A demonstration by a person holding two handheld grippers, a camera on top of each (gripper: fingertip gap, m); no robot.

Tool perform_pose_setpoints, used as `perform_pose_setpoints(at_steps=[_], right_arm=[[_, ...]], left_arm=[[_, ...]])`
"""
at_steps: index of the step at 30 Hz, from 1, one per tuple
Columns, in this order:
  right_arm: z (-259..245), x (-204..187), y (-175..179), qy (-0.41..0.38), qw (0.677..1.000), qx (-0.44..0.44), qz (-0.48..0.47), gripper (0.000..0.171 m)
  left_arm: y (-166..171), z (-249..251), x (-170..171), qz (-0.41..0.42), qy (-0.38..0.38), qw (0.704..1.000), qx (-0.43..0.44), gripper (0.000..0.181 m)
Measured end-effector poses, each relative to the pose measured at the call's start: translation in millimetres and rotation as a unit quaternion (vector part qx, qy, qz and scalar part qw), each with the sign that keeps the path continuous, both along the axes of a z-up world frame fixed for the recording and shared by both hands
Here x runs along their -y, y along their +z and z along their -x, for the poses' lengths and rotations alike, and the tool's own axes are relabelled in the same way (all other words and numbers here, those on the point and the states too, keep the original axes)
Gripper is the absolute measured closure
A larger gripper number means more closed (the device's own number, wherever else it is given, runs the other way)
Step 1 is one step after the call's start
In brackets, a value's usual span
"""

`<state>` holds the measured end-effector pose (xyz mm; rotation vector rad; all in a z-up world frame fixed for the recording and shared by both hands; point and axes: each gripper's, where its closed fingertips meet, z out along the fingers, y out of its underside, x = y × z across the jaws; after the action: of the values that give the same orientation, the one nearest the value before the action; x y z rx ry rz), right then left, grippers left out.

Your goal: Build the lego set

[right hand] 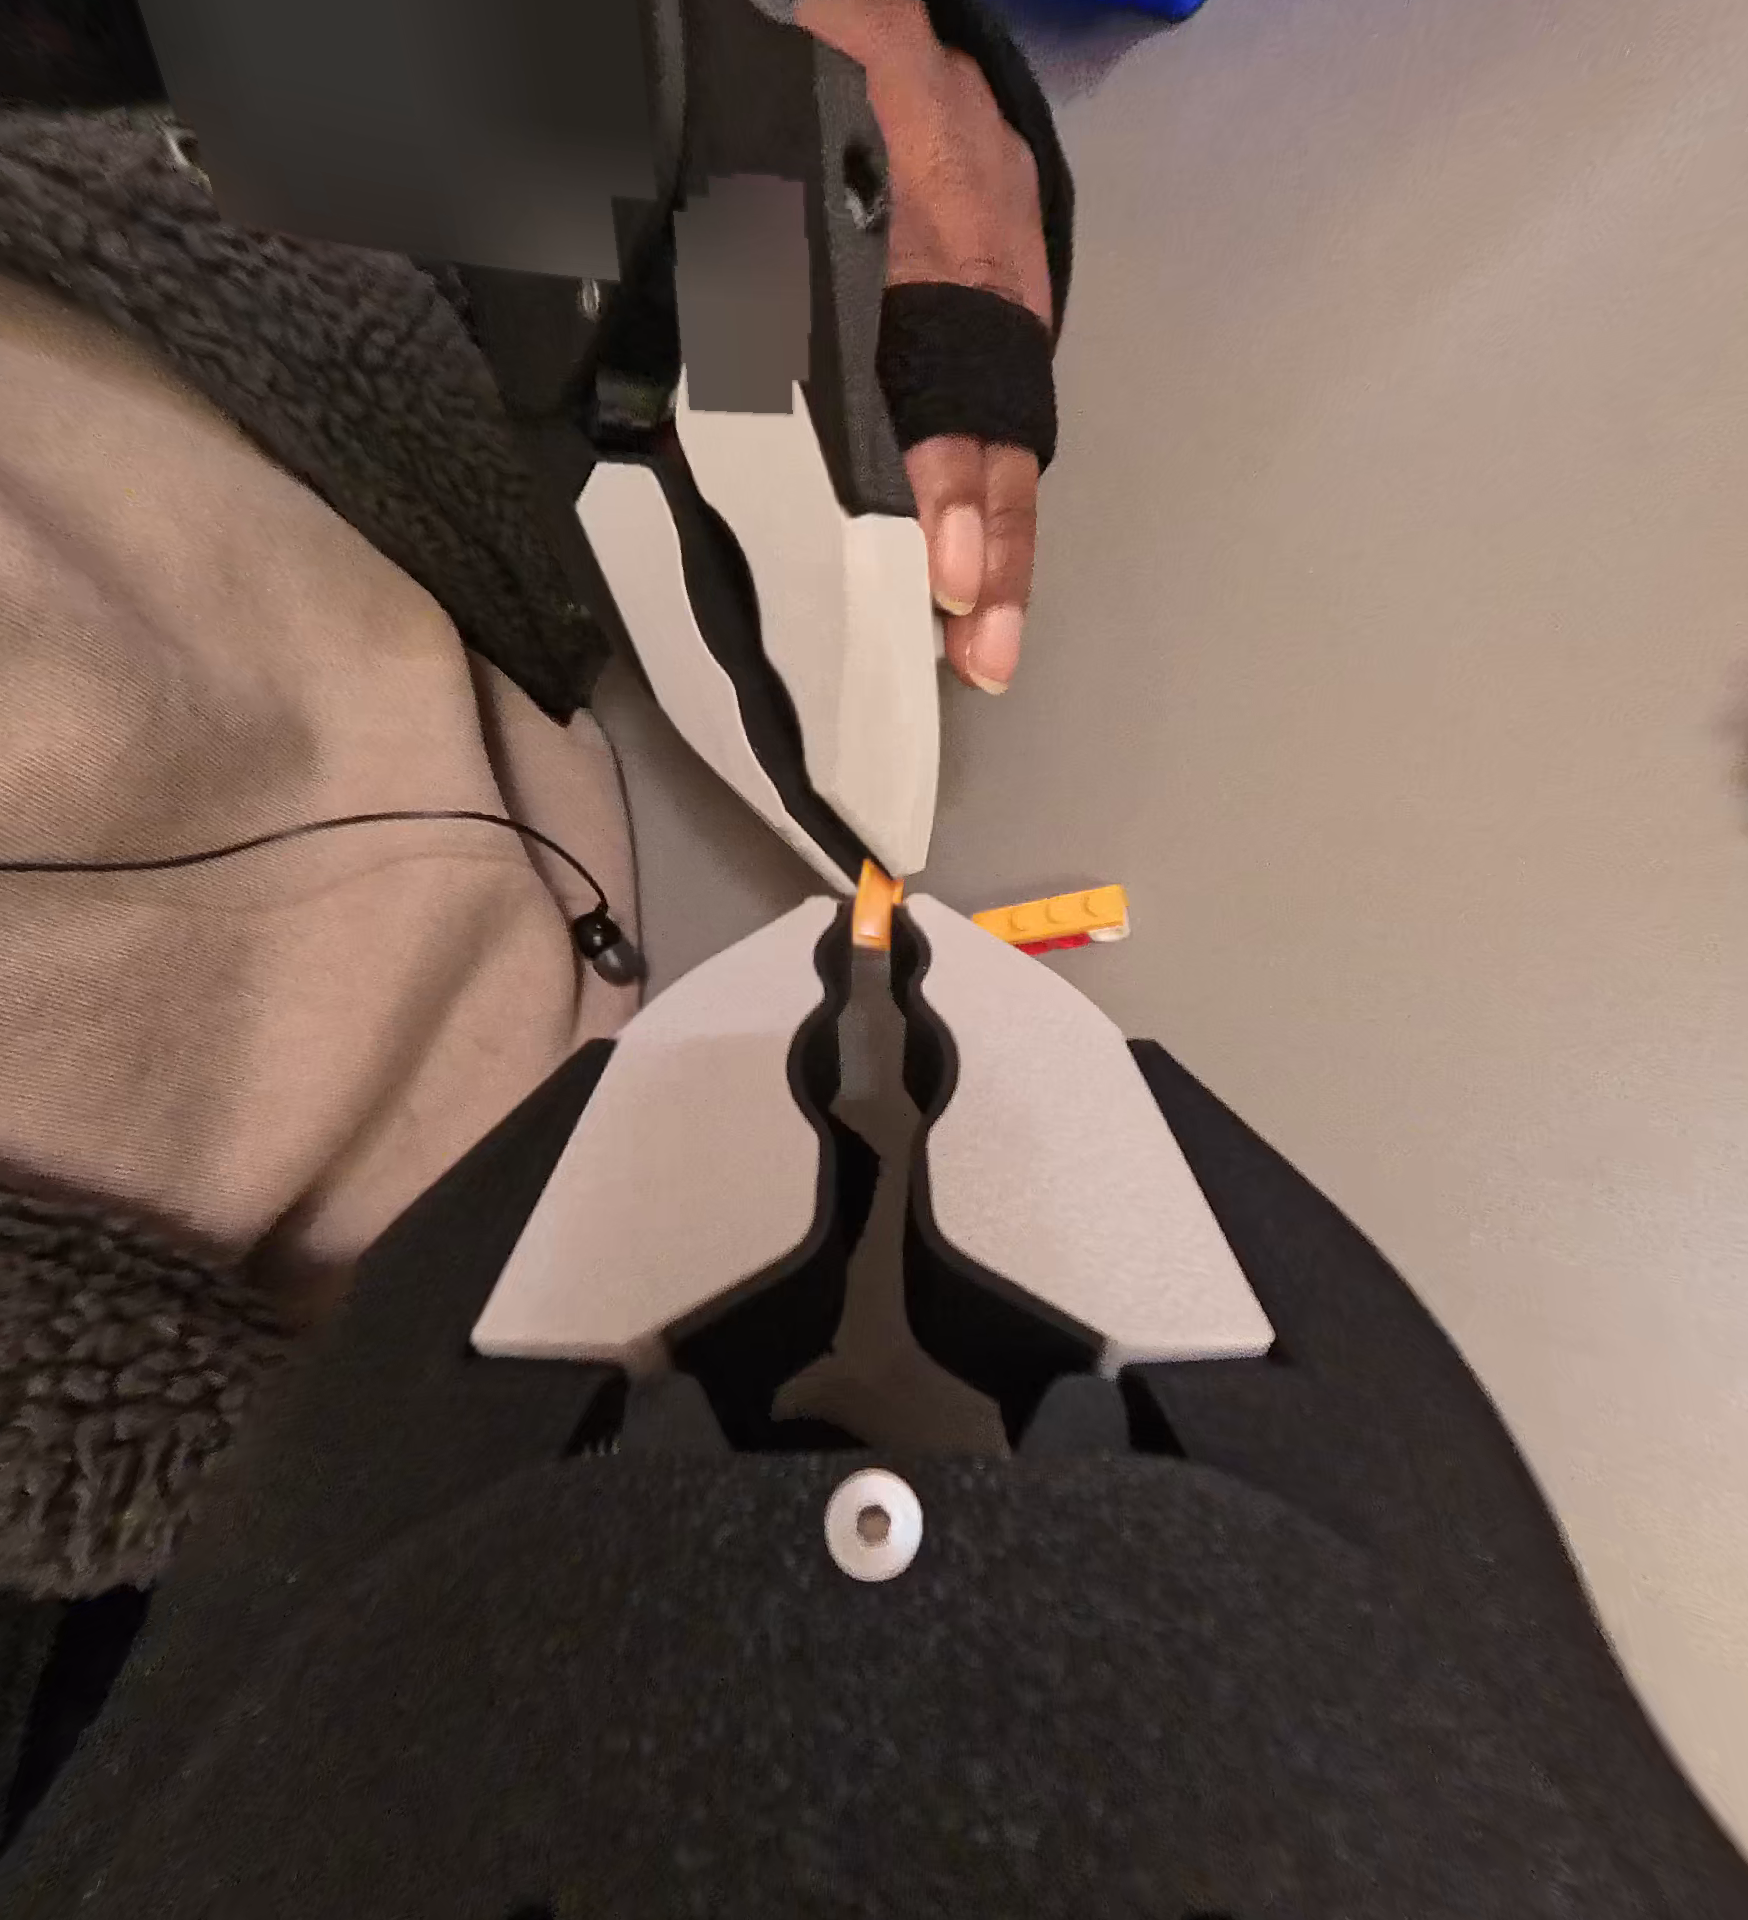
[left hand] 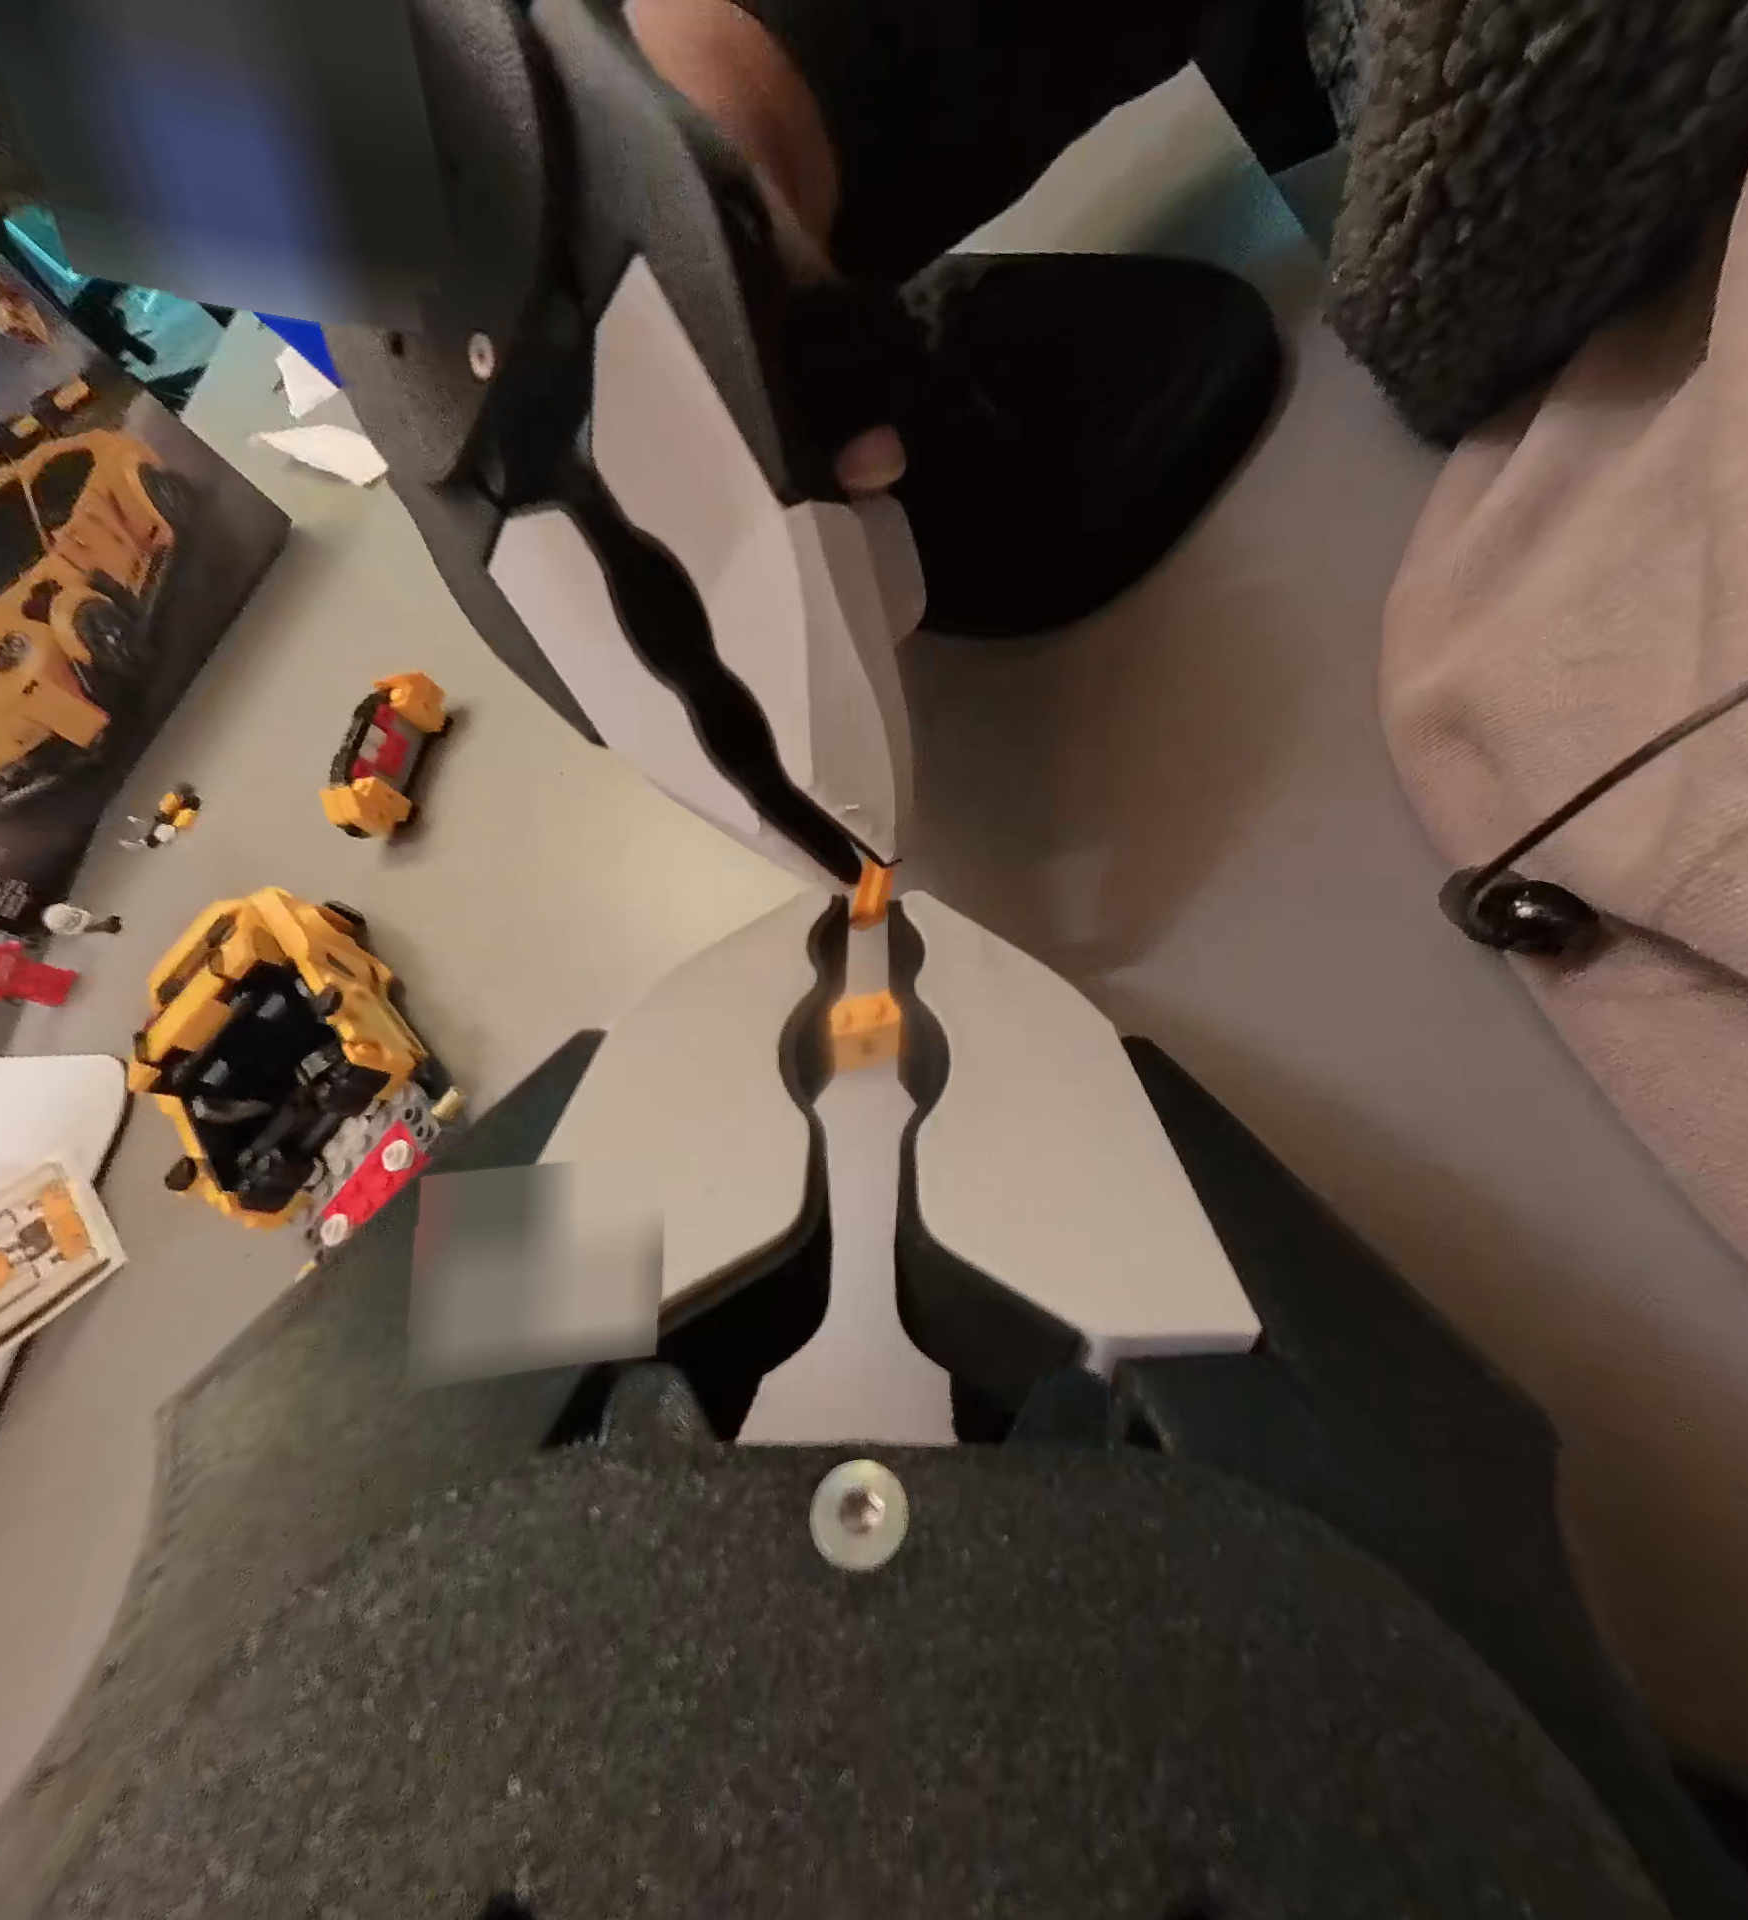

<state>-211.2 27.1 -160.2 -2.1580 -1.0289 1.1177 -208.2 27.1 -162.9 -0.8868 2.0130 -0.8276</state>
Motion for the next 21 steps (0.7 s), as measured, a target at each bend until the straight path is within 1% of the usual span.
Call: perform_pose_setpoints(at_steps=[3,5,6,7,9,10,11,13,15,17,19,21], right_arm=[[1,0,1,-0.001,1.000,-0.012,0.014,0.164],[0,-4,5,-0.015,1.000,-0.023,0.008,0.170],[-1,-8,8,-0.027,0.999,-0.028,-0.005,0.169],[-3,-12,12,-0.037,0.999,-0.029,-0.026,0.165],[-7,-19,18,-0.060,0.994,-0.003,-0.091,0.156],[-10,-24,21,-0.077,0.987,0.018,-0.137,0.155],[-13,-29,25,-0.099,0.977,0.039,-0.183,0.155],[-17,-39,31,-0.155,0.952,0.076,-0.254,0.155],[-19,-46,36,-0.210,0.925,0.106,-0.299,0.155],[-22,-53,42,-0.266,0.895,0.135,-0.332,0.154],[-20,-57,45,-0.290,0.874,0.160,-0.356,0.152],[-16,-61,42,-0.297,0.863,0.185,-0.364,0.149]], left_arm=[[1,0,1,-0.005,0.003,1.000,0.000,0.176],[2,0,-1,0.022,0.012,1.000,-0.009,0.178],[5,-1,-3,0.048,0.022,0.999,-0.010,0.178],[7,-2,-6,0.085,0.034,0.996,-0.016,0.178],[12,-5,-14,0.185,0.063,0.980,-0.031,0.178],[17,-5,-17,0.248,0.073,0.965,-0.037,0.178],[23,-6,-20,0.316,0.081,0.944,-0.040,0.178],[34,-7,-30,0.441,0.093,0.892,-0.043,0.178],[42,-8,-43,0.531,0.110,0.839,-0.031,0.178],[45,-9,-54,0.592,0.127,0.796,-0.020,0.179],[48,-9,-58,0.638,0.130,0.759,-0.014,0.178],[49,-9,-60,0.660,0.135,0.739,-0.007,0.178]])
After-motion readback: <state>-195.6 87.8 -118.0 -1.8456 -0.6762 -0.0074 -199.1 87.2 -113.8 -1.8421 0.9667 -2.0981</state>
